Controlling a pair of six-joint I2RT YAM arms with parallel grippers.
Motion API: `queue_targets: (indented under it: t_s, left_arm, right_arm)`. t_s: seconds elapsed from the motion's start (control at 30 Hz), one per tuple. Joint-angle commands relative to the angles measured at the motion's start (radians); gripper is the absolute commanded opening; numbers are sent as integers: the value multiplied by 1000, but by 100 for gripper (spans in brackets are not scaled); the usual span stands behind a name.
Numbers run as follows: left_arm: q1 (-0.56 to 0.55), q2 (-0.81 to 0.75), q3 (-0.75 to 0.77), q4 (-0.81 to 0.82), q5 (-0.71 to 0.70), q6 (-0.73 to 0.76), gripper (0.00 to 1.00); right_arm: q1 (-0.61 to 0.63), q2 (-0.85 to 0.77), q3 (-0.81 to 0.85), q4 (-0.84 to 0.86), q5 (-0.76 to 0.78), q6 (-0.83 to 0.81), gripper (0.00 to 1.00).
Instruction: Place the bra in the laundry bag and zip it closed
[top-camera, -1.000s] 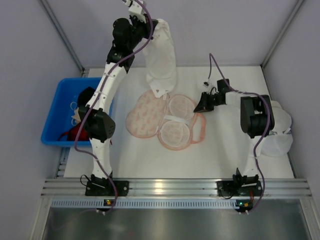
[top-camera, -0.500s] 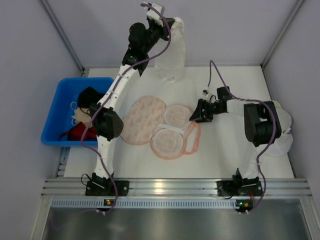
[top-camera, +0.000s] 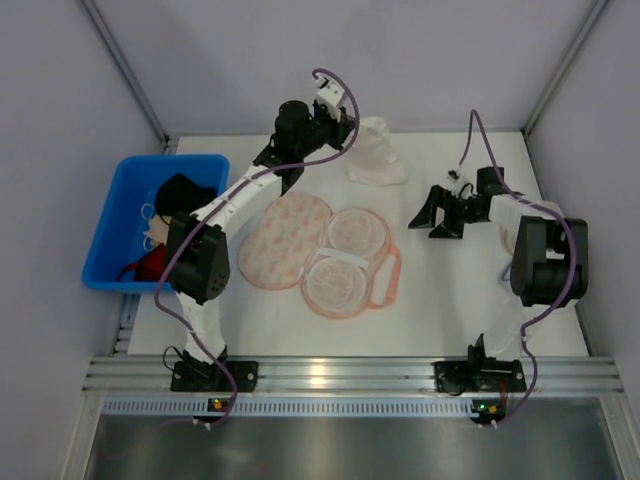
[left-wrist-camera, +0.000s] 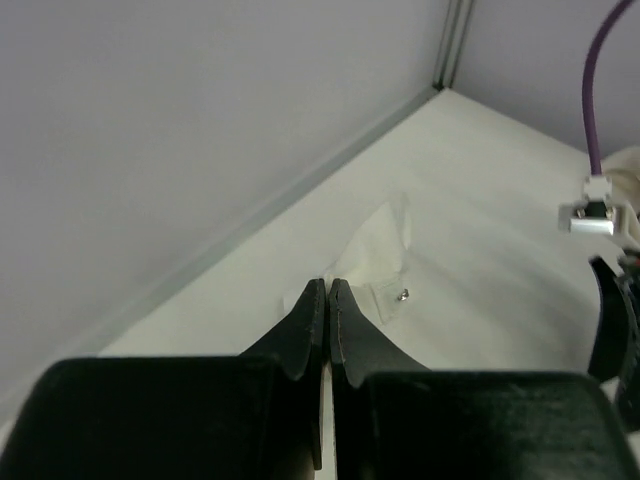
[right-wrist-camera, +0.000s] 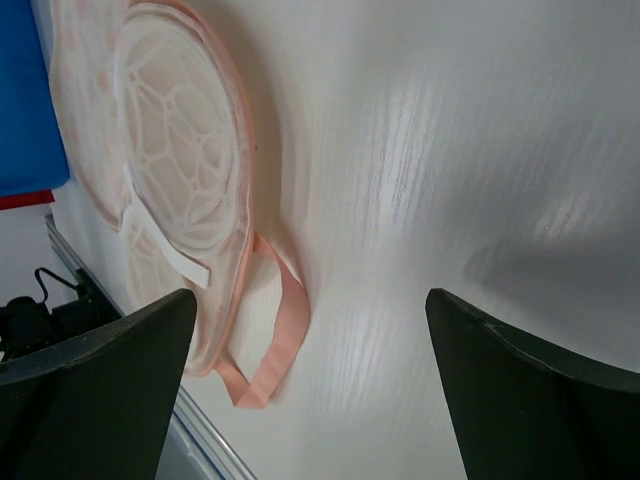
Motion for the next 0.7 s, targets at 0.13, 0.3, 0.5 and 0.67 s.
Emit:
queue_targets:
  t_s: [0.13,0.3,0.5,0.67]
  left_arm:
    - [-5,-215,-225,-36,153,-85,0]
    - [-18,-290,-279,-113,198,-95,0]
    - [-21,-370,-319,-228,284,-91,0]
    - [-45,-434,-379,-355,316,-54,0]
  right_arm:
    - [-4,-33,50,-17,-9,-9,99]
    - [-4,-24,69,-17,-12,-3,99]
    - [-4,-25,70,-20,-5,-3,99]
    - [-4,-16,78,-15,3,-2,99]
